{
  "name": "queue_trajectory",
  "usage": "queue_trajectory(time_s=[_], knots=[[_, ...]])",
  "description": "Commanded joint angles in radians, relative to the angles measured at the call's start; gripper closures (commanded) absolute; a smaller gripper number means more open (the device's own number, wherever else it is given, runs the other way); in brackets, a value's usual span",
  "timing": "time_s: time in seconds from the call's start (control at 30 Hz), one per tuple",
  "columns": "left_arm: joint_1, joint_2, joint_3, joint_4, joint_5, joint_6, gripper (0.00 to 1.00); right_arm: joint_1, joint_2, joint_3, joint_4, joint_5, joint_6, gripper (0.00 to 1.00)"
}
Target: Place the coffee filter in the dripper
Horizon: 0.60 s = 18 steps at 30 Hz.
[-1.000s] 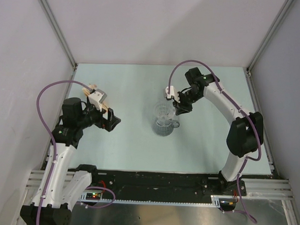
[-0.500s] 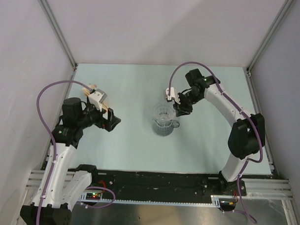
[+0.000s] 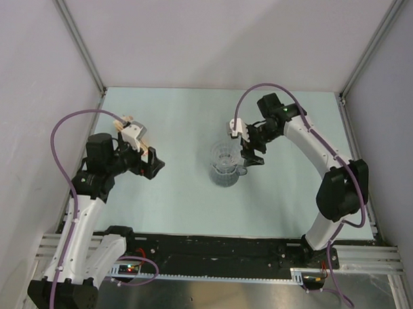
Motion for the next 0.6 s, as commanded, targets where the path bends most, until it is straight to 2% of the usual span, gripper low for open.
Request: queue_trajectory(time_s=[0.0,0.13,0.27,0.47,0.57], knots=[[-0.005,0.009,0.069,0.006,-0.145,-0.048,0.02,-0.018,-0.069,0.014,-0.026,-0.043,0.019,0.08],[-0.006,0.038,0.120,0.002,-0.338,-0.099,0.02,-0.060,-0.107,0.011,-0.045,-0.073,0.038,0.05],[-0.006,0.063,0.162,-0.007,-0.467,-0.033,0.02,-0.110,-0.163,0.001,-0.041,-0.099,0.103,0.04],[-0.003,0.151,0.252,-0.055,-0.629,0.039,0.02,-0.156,-0.261,-0.051,0.047,-0.052,0.336,0.03],[0.016,0.208,0.288,-0.058,-0.676,0.007,0.11,-0.160,-0.322,-0.099,0.108,-0.019,0.455,0.03]])
